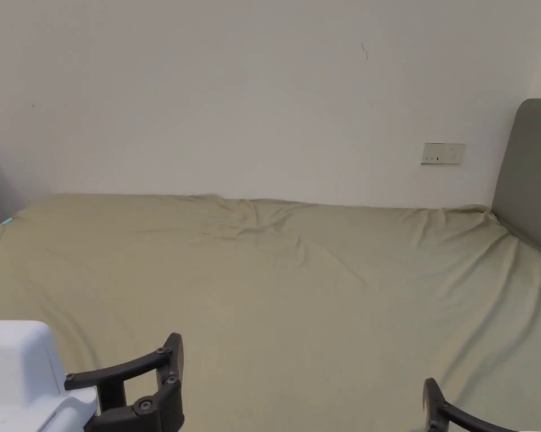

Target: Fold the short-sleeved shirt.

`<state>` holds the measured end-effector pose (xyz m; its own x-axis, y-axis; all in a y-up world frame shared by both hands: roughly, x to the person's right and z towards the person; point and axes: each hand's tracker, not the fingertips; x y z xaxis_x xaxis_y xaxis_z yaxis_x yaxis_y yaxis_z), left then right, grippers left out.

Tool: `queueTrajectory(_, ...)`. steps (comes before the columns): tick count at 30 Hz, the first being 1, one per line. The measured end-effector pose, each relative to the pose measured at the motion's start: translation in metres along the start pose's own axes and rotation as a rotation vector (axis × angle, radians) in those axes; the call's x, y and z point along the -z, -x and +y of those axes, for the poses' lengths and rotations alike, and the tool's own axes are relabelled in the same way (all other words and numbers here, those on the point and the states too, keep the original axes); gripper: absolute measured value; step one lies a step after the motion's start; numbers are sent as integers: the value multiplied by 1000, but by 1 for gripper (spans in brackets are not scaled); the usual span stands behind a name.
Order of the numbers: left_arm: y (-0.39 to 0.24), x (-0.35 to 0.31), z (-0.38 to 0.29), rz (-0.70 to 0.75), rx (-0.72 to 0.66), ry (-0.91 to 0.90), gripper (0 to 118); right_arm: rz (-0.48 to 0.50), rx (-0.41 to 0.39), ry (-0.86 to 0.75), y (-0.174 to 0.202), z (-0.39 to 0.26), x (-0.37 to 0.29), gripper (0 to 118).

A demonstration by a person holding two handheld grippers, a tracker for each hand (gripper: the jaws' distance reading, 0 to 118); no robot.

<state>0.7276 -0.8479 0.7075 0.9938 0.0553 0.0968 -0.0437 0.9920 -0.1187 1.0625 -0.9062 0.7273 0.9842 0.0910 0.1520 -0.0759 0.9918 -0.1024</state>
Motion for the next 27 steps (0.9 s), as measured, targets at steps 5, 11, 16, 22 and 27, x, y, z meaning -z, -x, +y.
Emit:
queueTrajectory(5, -1, 0, -1, -9, 12, -1, 118, 4, -18, -3, 2, 2, 1, 118)
queueTrajectory(11, 0, 4, -4, 4, 22, 17, 118, 10, -5, -5, 3, 4, 2, 118)
queueTrajectory(16, -1, 6, -9, 17, 40, 33, 118, 13, 0, 4, 3, 4, 3, 118)
queueTrajectory(22, 1, 11, -12, 24, 31, 51, 118, 20, 7, 3, 5, 7, 0, 118)
queueTrajectory(27, 1, 13, -16, 27, 44, 76, 118, 16, -8, -1, 6, 11, -1, 118)
